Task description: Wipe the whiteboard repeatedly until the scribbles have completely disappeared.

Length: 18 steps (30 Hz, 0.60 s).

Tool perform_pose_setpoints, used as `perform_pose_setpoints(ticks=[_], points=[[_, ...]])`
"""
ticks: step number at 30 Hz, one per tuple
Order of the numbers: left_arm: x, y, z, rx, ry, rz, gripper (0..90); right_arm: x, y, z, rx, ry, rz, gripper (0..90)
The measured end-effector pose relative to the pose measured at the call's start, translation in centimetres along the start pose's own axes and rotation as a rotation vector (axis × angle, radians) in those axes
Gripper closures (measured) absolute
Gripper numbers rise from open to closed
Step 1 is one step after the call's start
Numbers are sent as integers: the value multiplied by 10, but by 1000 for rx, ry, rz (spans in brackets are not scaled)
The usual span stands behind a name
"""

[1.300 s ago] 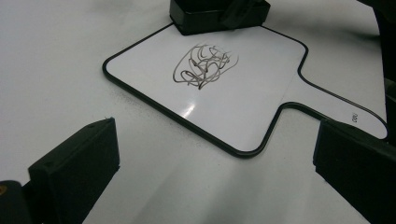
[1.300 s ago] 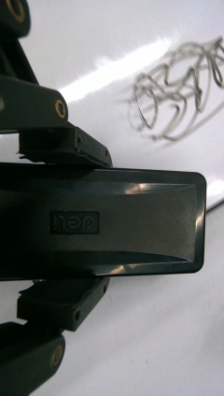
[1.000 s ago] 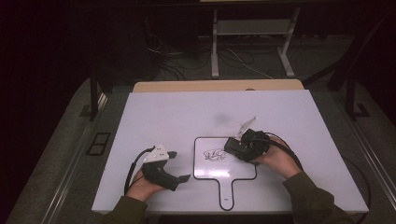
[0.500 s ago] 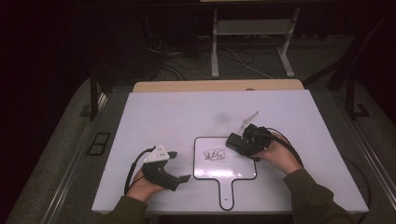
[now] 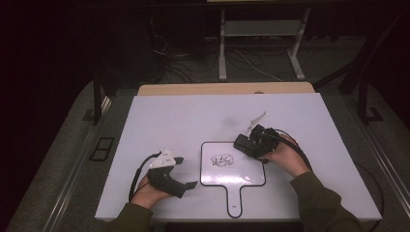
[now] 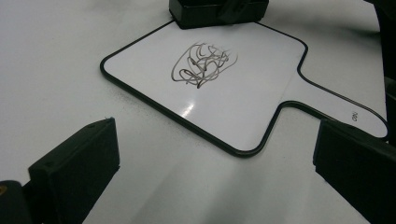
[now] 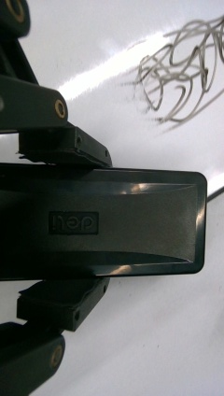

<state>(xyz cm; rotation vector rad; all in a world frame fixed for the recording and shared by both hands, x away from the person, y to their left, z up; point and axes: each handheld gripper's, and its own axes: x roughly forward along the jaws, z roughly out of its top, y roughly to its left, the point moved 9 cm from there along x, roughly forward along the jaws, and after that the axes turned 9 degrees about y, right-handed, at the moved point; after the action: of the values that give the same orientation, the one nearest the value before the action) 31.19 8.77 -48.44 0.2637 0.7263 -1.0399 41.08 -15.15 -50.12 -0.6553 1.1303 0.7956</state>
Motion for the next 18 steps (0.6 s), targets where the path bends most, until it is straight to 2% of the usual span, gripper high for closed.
perform_pose_setpoints(ticks=[8,14,18], points=[[0,0,0,3,1,-1,0,1,17,8,-41,1,19,388],[0,0,0,3,1,-2,0,2,32,16,-105,8,21,388],[0,-1,0,3,0,-3,0,2,42,19,-129,10,29,388]])
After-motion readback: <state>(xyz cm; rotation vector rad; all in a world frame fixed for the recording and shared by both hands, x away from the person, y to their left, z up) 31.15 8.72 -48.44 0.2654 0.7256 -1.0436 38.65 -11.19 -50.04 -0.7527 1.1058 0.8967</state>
